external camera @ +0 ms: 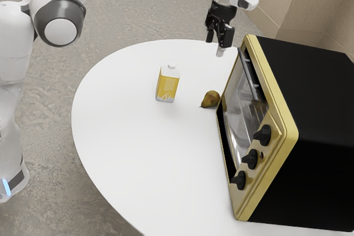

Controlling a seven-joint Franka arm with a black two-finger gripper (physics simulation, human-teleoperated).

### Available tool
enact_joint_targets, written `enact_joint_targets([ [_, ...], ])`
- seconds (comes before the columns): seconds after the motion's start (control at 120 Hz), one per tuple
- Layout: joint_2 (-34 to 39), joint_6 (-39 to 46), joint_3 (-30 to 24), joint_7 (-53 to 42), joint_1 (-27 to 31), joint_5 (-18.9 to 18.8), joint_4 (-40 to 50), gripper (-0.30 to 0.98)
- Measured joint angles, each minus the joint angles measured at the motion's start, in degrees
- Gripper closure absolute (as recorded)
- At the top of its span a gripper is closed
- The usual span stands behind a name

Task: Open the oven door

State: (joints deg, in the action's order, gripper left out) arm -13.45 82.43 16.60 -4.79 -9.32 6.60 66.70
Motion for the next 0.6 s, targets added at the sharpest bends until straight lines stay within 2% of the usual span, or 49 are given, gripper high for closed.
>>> enact_joint_targets([
  [0.067,0.08,-0.02,-1.79,-0.15,1.49,-0.58,-0.1,0.0],
  [0.217,0.18,-0.05,-2.16,-0.48,1.85,-0.87,-0.17,0.0],
  [0.3,4.94,-0.26,-2.48,-1.69,2.5,-0.14,-4.63,0.0],
  [0.375,9.04,-0.56,-7.9,-7.59,4.12,1.6,-9.65,0.0],
  [0.467,11.84,-0.4,-12.79,-14.88,1.02,1.39,-12.0,0.0],
  [0.517,18.05,1.56,-17.9,-18.48,1.35,-2.36,-3.8,0.0],
  [0.567,30.64,7.69,-21.86,-21.99,1.4,-6.2,15.43,0.0],
  [0.6,36.13,11.85,-24.1,-24.2,1.35,-8.67,23.8,0.0],
])
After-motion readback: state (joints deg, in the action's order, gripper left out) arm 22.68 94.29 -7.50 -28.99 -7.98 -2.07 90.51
